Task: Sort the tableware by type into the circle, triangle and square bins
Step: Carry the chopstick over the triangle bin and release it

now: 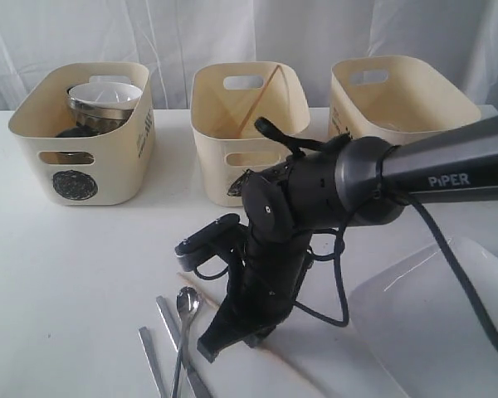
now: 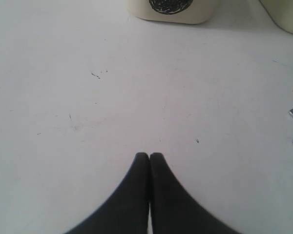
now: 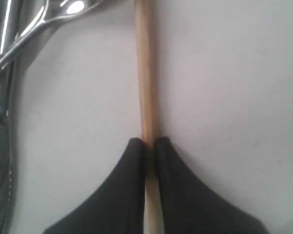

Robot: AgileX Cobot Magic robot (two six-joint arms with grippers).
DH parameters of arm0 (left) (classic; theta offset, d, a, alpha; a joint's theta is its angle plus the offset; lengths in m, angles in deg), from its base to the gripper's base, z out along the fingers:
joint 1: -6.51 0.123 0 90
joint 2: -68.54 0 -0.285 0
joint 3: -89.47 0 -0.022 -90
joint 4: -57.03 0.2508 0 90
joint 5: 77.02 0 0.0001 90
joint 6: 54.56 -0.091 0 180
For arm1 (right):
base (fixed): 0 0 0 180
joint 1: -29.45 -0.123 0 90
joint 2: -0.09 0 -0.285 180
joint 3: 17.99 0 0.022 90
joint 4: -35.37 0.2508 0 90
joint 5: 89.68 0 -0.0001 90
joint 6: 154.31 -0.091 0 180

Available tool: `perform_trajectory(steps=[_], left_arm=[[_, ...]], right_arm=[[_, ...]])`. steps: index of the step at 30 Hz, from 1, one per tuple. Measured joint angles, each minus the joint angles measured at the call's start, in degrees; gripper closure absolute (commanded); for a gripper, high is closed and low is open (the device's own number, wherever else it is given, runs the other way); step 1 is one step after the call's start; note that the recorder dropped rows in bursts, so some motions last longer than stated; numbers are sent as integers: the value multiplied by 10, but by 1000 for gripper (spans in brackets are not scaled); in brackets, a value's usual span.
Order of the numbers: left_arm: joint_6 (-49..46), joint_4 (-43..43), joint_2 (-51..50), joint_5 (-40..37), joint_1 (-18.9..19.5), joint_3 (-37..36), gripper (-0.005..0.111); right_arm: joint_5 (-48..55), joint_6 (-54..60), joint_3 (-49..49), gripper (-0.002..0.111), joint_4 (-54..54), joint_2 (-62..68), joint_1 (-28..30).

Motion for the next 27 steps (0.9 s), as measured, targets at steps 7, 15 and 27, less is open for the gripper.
perform_trajectory(steps=[7,15,27], left_arm=[[0,0,0,0,0,0,107],[0,0,0,0,0,0,107],[0,0,0,0,0,0,107]], right_arm=[[41,0,76,108,-34,-79,0],[-56,-48,87,108,-84,-149,30],[-409,-123,87,108,-90,-170,139]])
